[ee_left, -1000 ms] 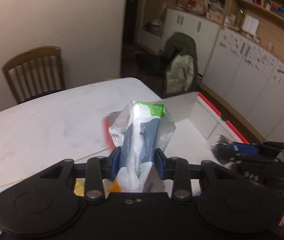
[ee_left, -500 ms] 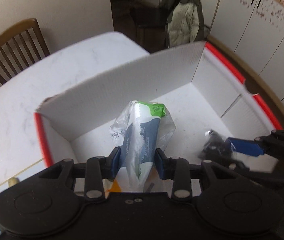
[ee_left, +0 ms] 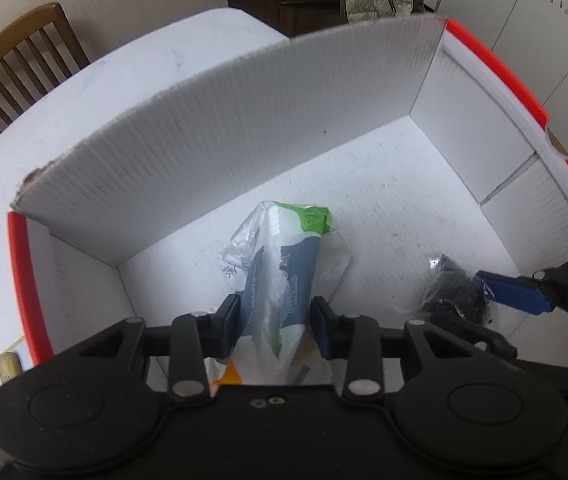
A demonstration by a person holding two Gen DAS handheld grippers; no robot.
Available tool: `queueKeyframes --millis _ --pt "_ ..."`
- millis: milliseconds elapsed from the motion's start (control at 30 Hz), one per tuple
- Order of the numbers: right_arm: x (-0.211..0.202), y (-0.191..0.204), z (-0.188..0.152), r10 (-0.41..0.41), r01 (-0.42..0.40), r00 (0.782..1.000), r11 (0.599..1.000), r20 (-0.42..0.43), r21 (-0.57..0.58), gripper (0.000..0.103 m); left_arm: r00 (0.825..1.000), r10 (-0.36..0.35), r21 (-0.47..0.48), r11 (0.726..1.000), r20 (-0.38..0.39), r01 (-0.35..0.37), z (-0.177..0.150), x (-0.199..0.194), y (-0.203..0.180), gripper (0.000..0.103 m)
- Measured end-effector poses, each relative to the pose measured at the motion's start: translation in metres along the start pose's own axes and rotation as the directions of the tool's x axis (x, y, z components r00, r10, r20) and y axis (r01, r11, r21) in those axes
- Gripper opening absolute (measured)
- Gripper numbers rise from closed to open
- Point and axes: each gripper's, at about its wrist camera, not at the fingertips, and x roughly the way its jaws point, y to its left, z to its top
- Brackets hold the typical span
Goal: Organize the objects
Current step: 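Carry both bags into the red shoebox and lower them onto its floor, then open both tools to release the bags and lift out of the box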
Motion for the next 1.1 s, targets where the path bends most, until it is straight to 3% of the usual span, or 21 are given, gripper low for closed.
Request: queueKeyframes --millis 267,367,467,533,600,867,1100 --pt "-0.001 -0.008 -0.003 0.02 -0.021 1.0 0.999 0.02 0.026 0.031 0.999 0.027 0.006 1.0 -0.018 -0.027 -0.001 0.001 -0.004 0.041" --pt "-0.005 -0.012 -0.004 0.034 -0.036 0.999 0.998 0.038 0.045 0.031 1.0 0.028 -0.004 1.0 -0.008 -0.028 -0.002 -0.003 -0.002 0.047" --pt "-0.013 -0.012 -0.006 0.03 -0.032 0.998 0.999 0.064 0.033 0.034 0.999 0.032 0.002 0.999 0.029 -0.032 -0.004 -0.013 -0.003 0.054" --pt "-0.02 -0.012 -0.007 0.037 -0.04 0.995 0.999 0.088 0.028 0.043 0.999 0.024 0.006 1.0 0.043 -0.025 -0.007 -0.02 -0.002 0.057" --pt "-0.029 -0.012 -0.007 0.043 -0.046 0.993 0.999 0.112 0.025 0.05 0.998 0.028 0.01 1.0 0.064 -0.029 -0.011 -0.028 -0.002 0.066" --pt "-0.071 -0.01 -0.014 0.07 -0.075 0.981 0.997 0.181 0.023 0.051 0.989 0.037 -0.017 0.999 0.142 -0.035 -0.02 -0.067 0.003 0.073" --pt "-0.118 0.006 -0.028 0.096 -0.101 0.962 0.995 0.255 0.007 0.051 0.966 0.003 -0.051 0.999 0.259 0.01 -0.049 -0.117 0.019 0.073"
